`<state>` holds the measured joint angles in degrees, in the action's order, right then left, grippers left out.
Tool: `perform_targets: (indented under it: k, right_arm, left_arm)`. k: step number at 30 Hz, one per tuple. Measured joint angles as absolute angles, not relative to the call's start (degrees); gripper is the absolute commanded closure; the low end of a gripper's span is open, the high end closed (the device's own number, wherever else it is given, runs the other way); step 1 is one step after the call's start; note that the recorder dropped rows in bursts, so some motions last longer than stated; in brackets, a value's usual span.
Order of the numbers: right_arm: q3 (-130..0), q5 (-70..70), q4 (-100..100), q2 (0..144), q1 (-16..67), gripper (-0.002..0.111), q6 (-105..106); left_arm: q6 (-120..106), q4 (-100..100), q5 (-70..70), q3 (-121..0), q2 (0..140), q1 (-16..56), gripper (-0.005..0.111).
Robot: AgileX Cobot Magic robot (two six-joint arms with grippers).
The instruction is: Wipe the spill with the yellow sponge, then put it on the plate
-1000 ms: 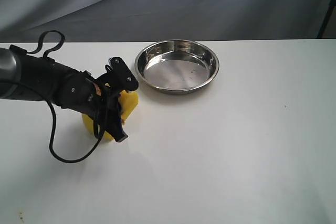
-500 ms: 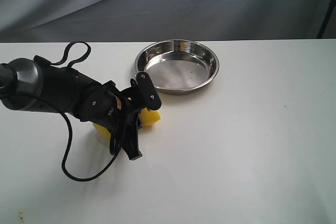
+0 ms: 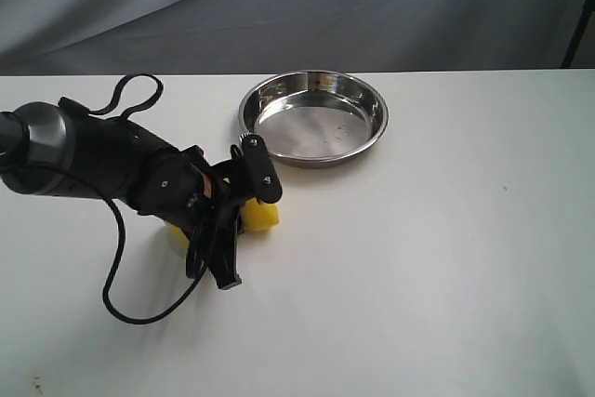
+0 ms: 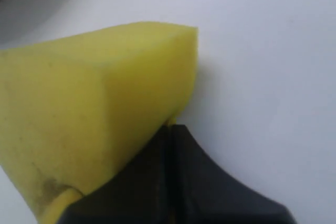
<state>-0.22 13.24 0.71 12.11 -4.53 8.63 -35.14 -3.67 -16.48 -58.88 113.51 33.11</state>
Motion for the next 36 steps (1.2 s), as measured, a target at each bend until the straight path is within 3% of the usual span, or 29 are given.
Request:
perform_targets:
  k: [24,32,36]
  right_arm:
    - [-0.2,13.2,0.7,12.1,-4.5,0.108,8.6]
    - [-0.2,13.2,0.7,12.1,-4.5,0.108,8.6]
    - [-0.2,13.2,0.7,12.1,-4.5,0.108,8.6]
  left_arm:
    - [-28.9,-3.0,-25.8,-59.1,113.2,13.0,0.107]
    - [-36.4,6.2,-25.7,-59.2,113.9,12.3,0.107]
    - [-46.5,9.0,-25.4,-59.5,114.8,16.3,0.107]
